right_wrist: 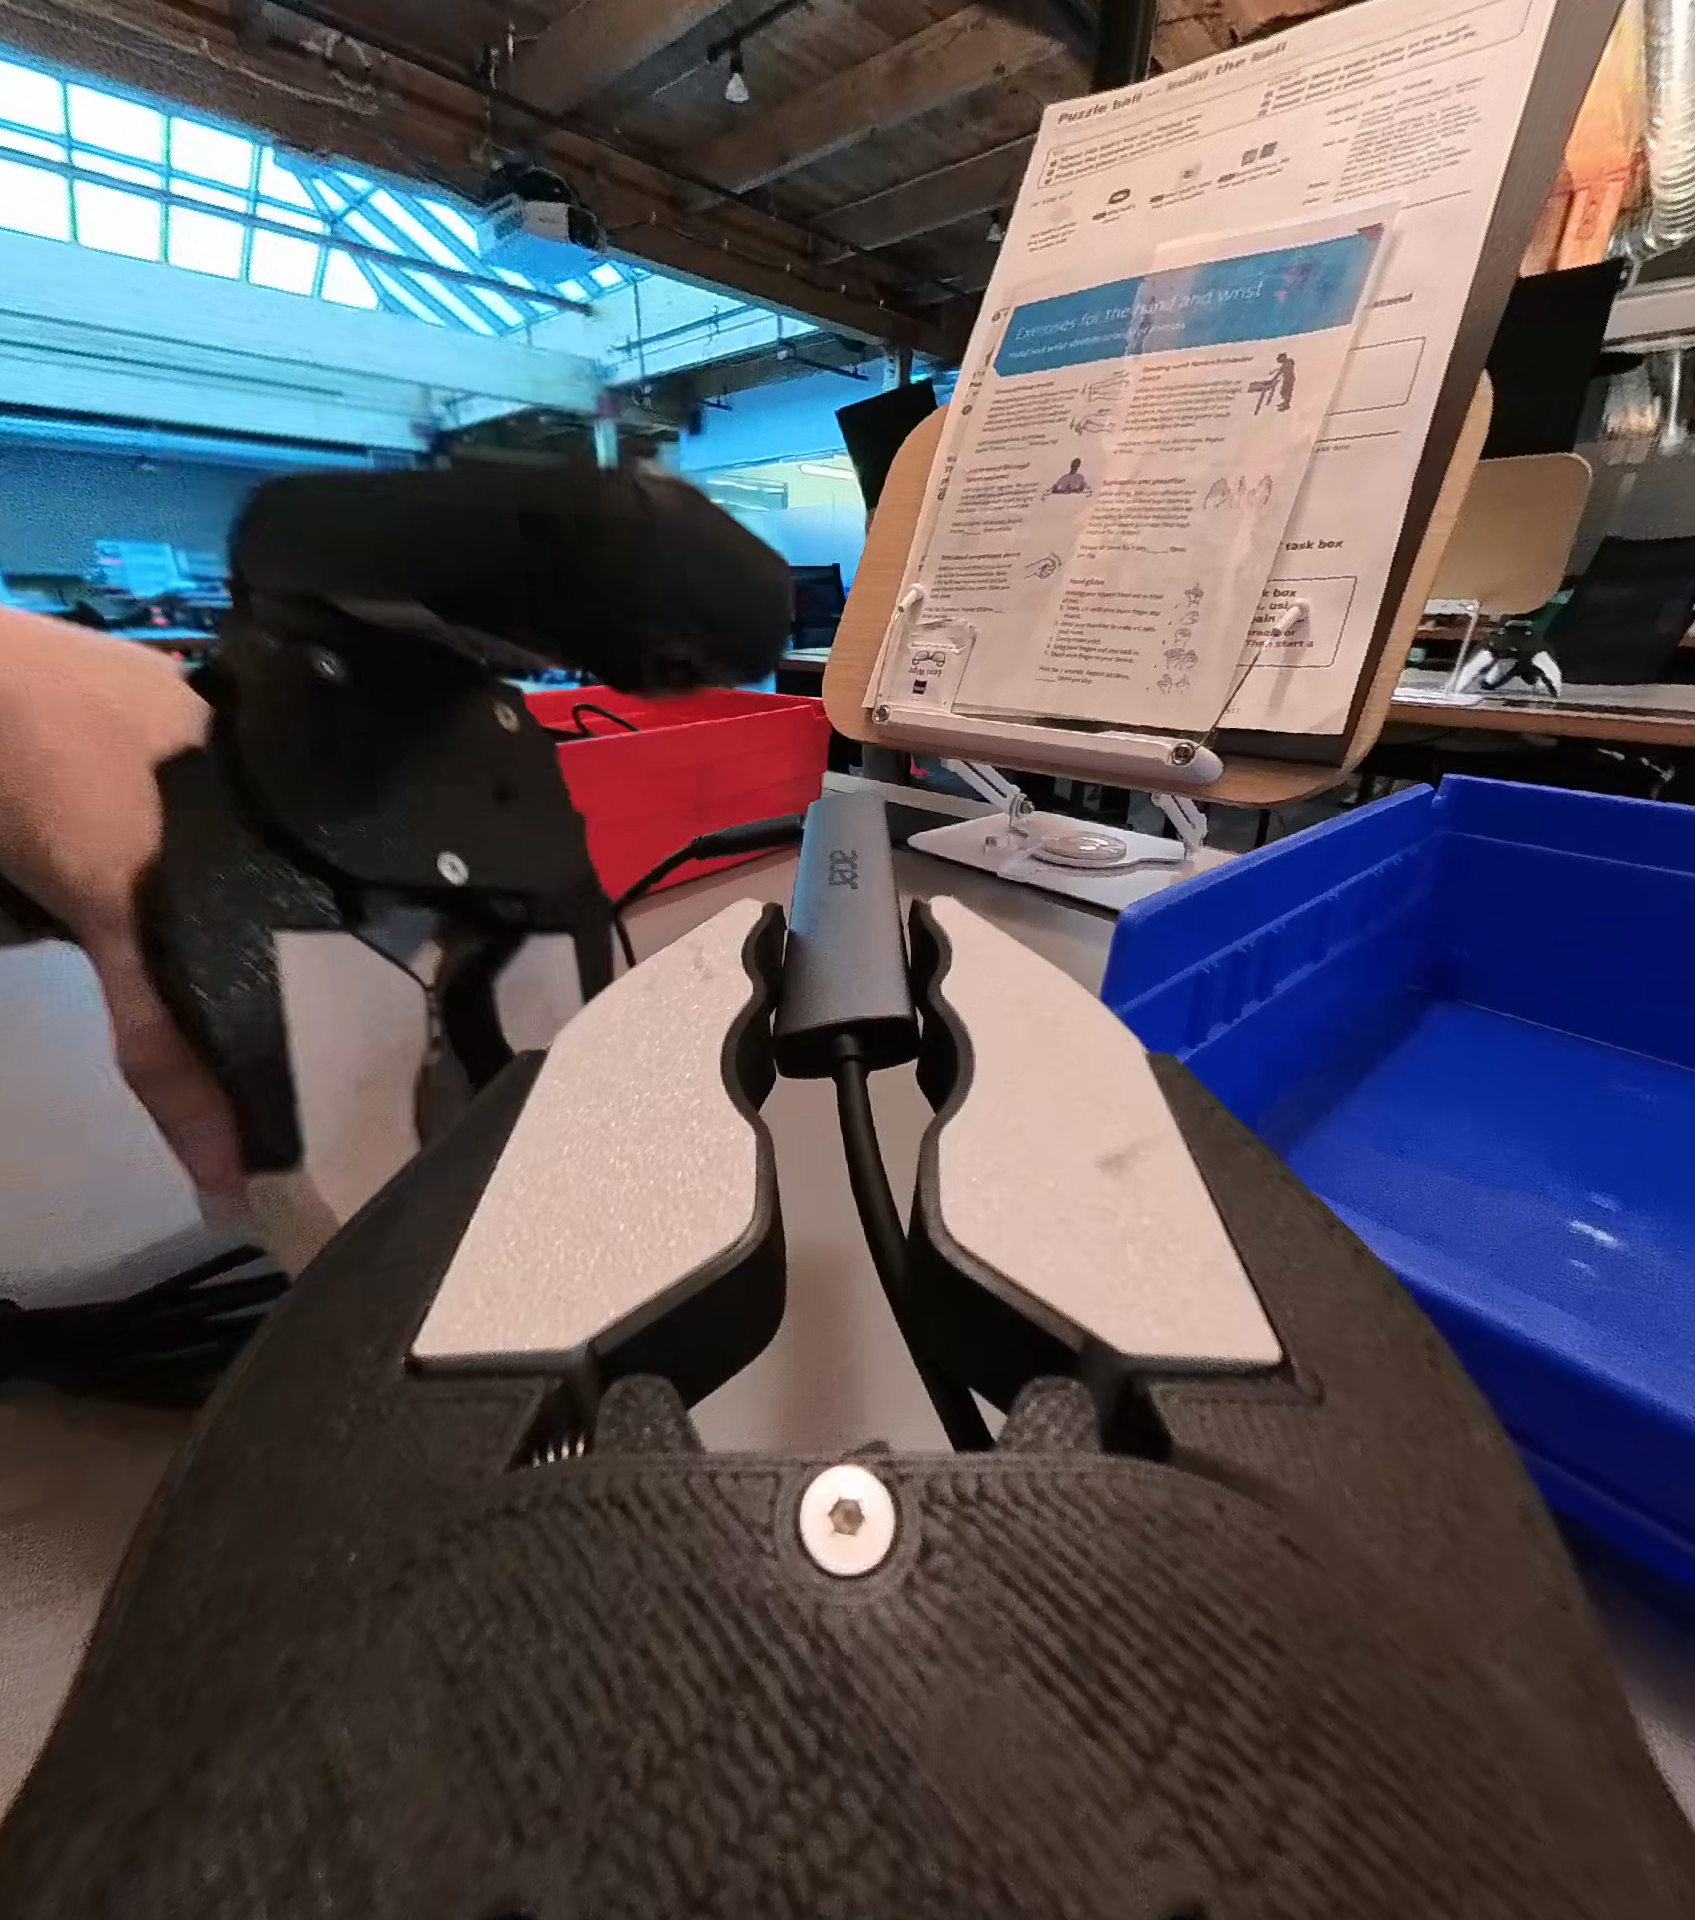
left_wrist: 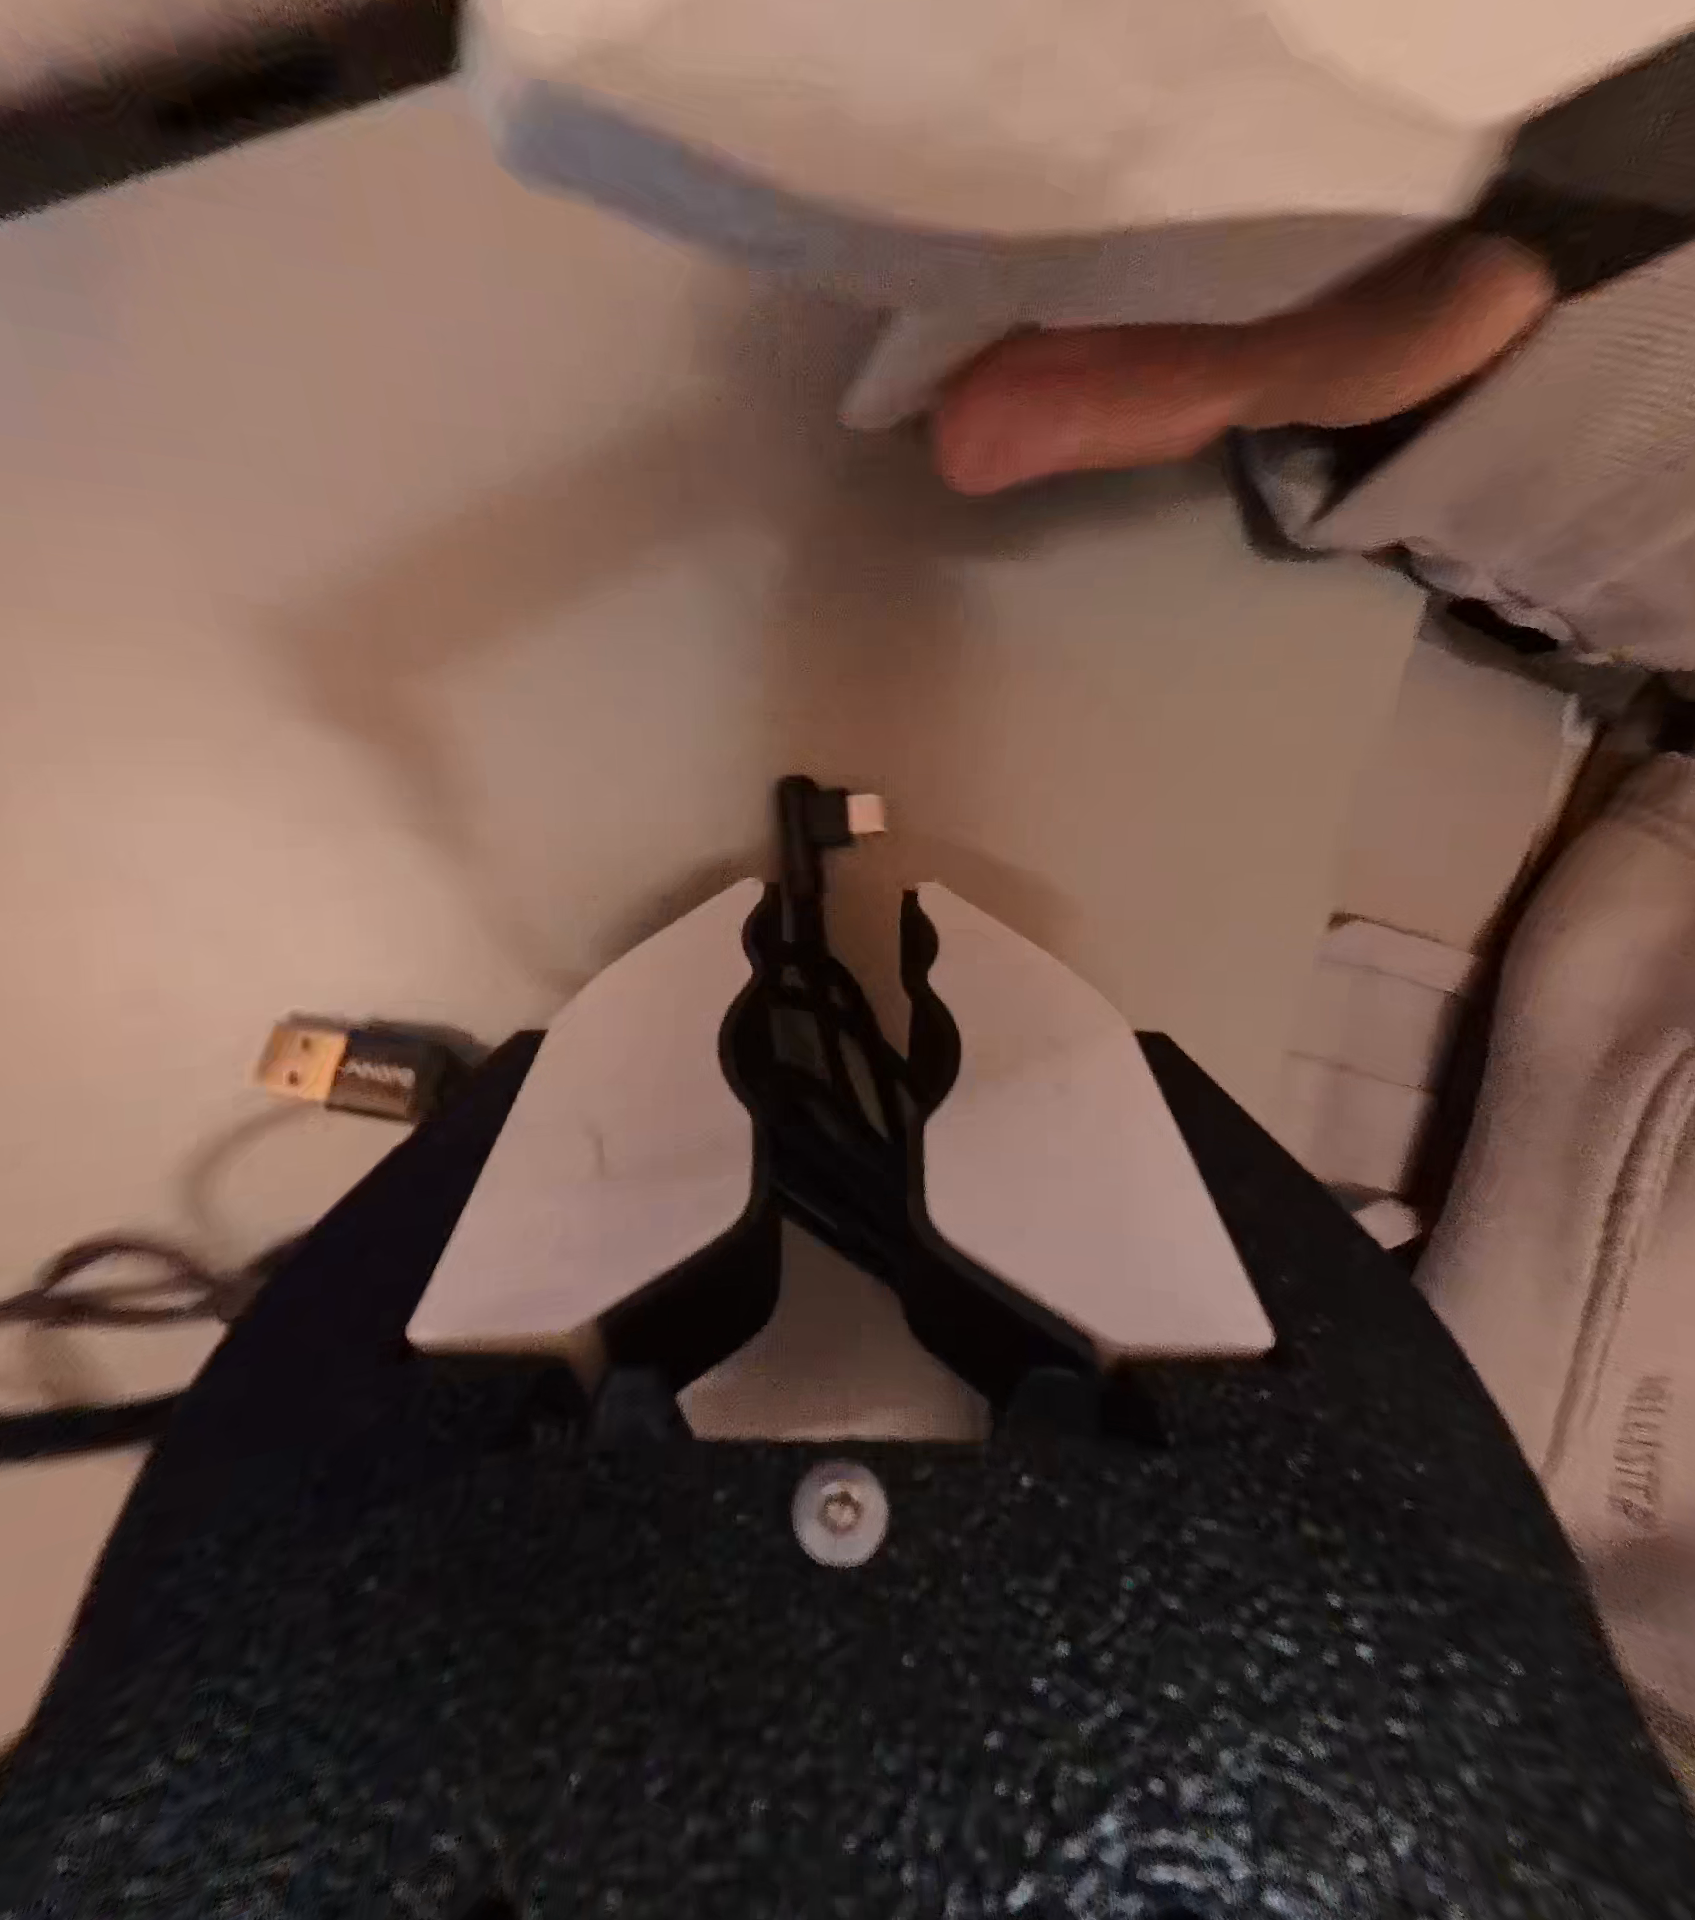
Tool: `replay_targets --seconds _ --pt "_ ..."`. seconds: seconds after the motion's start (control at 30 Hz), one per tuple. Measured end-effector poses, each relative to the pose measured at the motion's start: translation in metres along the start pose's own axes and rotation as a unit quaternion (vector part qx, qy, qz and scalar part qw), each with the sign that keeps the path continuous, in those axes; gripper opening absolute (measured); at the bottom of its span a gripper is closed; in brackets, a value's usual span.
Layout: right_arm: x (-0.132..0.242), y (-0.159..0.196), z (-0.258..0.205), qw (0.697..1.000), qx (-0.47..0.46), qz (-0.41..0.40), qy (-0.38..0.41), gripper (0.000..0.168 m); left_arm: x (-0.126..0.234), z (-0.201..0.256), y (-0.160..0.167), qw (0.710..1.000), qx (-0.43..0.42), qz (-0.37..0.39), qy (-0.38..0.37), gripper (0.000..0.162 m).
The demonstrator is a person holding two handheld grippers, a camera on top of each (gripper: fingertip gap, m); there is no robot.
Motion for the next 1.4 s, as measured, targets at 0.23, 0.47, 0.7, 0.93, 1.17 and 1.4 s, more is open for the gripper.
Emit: replay_targets --seconds 0.23,0.47,0.7,0.93,1.17,1.4 --pt "0.000 -0.001 0.008 1.000 -0.009 0.003 0.029 0.024 -0.017 -0.010 0.007 1.000 0.000 -0.026 -0.006 0.009" --pt "0.000 -0.002 0.013 0.999 -0.020 0.007 0.042 0.024 -0.014 -0.004 0.017 0.993 0.097 0.043 0.043 0.008" --pt "-0.001 -0.001 0.013 0.997 0.013 0.009 0.076 0.024 0.039 -0.022 -0.007 0.902 0.196 0.378 -0.069 0.007" --pt "0.000 -0.001 0.008 0.991 0.071 0.018 0.115 0.024 0.073 -0.034 -0.019 0.773 0.245 0.543 -0.216 0.007" --pt "-0.001 -0.001 0.004 0.989 0.092 0.021 0.118 0.024 0.064 -0.040 -0.038 0.768 0.261 0.528 -0.251 0.007" --pt "0.000 -0.002 0.008 0.992 0.067 0.019 0.109 0.024 0.060 -0.033 -0.009 0.816 0.191 0.431 -0.334 0.007"
Point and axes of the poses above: each gripper's, where its closed fingertips meet, x back along the fingers, y out of its underside, z = x × y across the jaws, the point moved 2 cm from there along x, back along the fingers, and after that the axes turned 13 degrees about y, right-handed, at the moved point
